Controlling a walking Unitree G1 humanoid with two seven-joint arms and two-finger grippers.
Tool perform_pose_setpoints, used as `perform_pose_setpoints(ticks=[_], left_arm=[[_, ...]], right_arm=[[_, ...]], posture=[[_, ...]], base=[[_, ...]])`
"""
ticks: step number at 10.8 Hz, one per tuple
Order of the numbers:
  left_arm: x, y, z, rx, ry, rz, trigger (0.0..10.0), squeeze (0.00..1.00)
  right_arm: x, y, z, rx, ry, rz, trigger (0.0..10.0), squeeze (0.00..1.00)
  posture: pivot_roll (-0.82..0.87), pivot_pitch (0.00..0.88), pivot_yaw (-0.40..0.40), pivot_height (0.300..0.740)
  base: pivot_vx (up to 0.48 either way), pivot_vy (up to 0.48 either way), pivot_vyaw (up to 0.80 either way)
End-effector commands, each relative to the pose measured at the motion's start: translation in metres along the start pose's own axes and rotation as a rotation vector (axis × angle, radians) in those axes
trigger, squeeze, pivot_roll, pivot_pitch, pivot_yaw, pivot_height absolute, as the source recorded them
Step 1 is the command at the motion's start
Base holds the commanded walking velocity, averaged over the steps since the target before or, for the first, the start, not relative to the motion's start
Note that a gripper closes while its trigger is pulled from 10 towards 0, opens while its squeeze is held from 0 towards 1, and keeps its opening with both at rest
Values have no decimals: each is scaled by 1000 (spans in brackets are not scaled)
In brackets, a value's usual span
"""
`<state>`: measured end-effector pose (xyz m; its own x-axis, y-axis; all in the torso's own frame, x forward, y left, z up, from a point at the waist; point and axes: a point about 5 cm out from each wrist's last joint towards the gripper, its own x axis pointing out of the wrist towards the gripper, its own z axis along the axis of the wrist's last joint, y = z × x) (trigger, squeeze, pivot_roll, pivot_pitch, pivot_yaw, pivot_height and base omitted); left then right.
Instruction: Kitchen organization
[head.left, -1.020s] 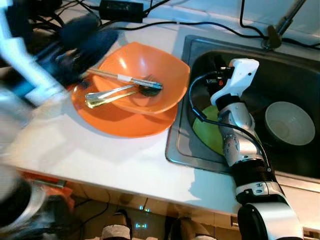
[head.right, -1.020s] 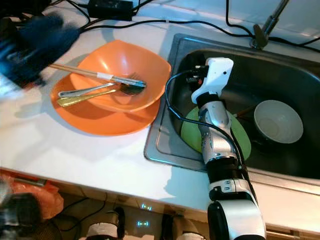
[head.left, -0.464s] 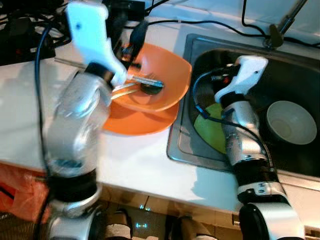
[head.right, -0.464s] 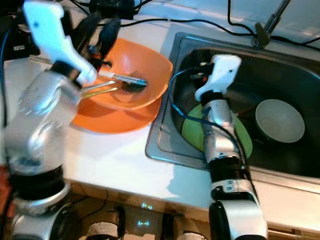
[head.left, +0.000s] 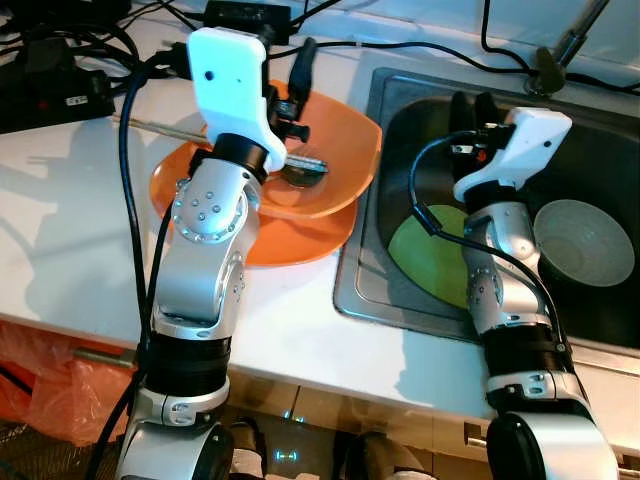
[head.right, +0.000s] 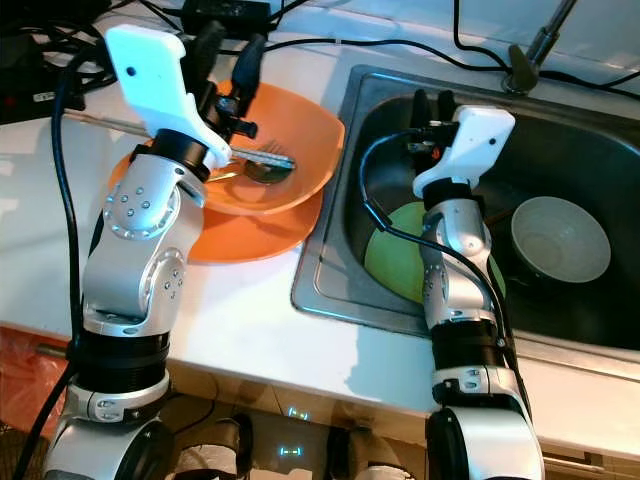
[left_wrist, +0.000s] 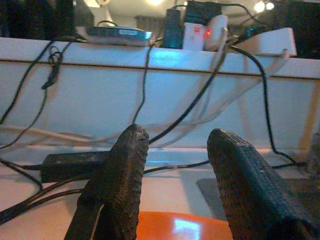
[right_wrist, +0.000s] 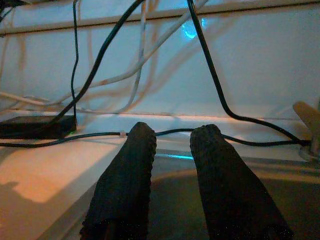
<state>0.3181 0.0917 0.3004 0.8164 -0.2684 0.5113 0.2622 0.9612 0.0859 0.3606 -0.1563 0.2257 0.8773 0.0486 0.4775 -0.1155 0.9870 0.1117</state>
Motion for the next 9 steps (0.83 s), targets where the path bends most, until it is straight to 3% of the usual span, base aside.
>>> perform_pose_setpoints(ticks=[1,7,9], left_arm=[[1,-2,0,7,-12,5,10000,0],[4,-2,8,8,-106,18,10000,0],[4,-2,9,8,-108,9,10000,0]], right_arm=[[-2,-4,2,-8,-7,-12,10000,0],[-5,1,0,5,3,0,10000,0],[-6,1,-1,7,8,-1,10000,0]], posture=[[231,197,-43,740],[234,207,-44,740],[233,209,-41,740]], base=[[0,0,0],[-247,0,0],[0,0,0]])
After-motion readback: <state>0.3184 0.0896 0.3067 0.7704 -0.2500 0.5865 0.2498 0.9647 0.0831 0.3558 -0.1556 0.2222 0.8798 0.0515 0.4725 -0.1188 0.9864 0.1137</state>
